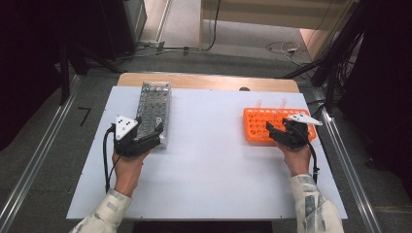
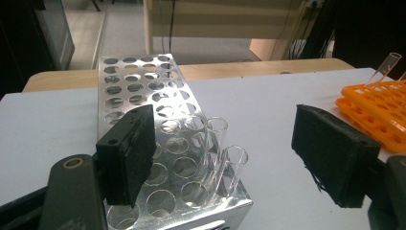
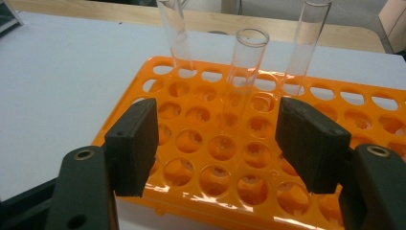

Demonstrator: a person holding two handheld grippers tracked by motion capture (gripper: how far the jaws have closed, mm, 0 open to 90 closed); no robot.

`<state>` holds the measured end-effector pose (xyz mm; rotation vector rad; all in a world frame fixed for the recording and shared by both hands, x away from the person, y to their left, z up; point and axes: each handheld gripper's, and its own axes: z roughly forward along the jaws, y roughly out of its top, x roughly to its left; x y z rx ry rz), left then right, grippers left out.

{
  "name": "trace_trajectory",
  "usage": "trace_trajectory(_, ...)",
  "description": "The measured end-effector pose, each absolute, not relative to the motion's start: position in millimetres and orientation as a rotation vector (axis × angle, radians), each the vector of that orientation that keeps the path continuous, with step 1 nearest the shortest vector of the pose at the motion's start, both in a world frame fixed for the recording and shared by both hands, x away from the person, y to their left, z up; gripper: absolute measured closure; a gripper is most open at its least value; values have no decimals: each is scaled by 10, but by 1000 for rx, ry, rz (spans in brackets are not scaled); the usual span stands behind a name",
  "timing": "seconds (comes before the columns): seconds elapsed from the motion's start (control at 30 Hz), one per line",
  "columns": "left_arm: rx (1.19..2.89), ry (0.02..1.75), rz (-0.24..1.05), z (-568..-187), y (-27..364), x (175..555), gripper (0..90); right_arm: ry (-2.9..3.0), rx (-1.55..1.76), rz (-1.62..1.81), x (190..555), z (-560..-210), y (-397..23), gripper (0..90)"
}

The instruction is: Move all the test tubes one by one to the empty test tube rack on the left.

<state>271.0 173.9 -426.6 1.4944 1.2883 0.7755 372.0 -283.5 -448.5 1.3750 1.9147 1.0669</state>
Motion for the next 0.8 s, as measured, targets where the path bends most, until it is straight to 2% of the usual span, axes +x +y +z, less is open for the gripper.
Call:
trace_trajectory(0.33,1497,1289,774,-4269,1740,2712,234,1901,1383,1041,3867,-4574,-2834,385)
trace_trajectory(0.8,1500,1291,779,-4270,1736,2705,237,1883,1378,1033,4020,-4647,-2827,602)
